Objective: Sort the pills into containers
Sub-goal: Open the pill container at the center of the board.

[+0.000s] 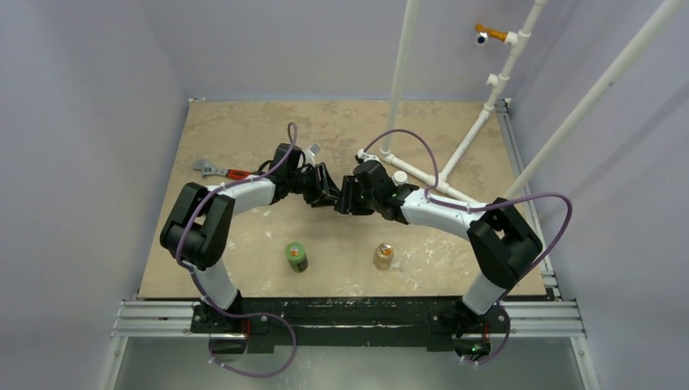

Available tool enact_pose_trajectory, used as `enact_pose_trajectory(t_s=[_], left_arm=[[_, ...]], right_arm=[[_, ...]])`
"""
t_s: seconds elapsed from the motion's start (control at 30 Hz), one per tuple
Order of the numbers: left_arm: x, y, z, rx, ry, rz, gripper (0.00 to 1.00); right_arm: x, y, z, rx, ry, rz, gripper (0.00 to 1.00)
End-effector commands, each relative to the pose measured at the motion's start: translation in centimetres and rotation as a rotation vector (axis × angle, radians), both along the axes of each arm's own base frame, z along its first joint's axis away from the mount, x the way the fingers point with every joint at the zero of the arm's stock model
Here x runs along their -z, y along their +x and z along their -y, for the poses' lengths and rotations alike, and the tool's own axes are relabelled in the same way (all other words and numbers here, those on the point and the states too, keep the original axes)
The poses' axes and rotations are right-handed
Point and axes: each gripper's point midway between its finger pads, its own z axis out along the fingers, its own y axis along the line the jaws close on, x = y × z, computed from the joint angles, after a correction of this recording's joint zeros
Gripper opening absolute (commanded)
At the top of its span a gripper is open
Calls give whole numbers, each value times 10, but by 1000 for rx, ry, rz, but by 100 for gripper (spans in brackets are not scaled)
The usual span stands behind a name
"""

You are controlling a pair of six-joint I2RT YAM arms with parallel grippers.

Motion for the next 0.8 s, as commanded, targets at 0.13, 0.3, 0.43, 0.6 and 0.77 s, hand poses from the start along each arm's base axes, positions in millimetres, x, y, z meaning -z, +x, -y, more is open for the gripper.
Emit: enact_pose_trajectory(t_s=[0.13, 0.3, 0.43, 0.6, 0.77], left_arm=[[-10, 7, 7, 2, -65, 14, 27], [-7, 6, 7, 6, -60, 9, 6], [-2, 5, 5, 10, -48, 10, 0], [2, 4, 1, 9, -42, 11, 0], [-1, 4, 1, 12, -45, 20, 0]], right_arm=[[-22, 10, -5, 11, 68, 48, 19], [-23, 8, -7, 0, 86, 37, 19], [-22, 7, -4, 4, 112, 22, 20], [-25, 8, 0, 9, 188, 0, 23], [-28, 7, 3, -1, 252, -22, 25]])
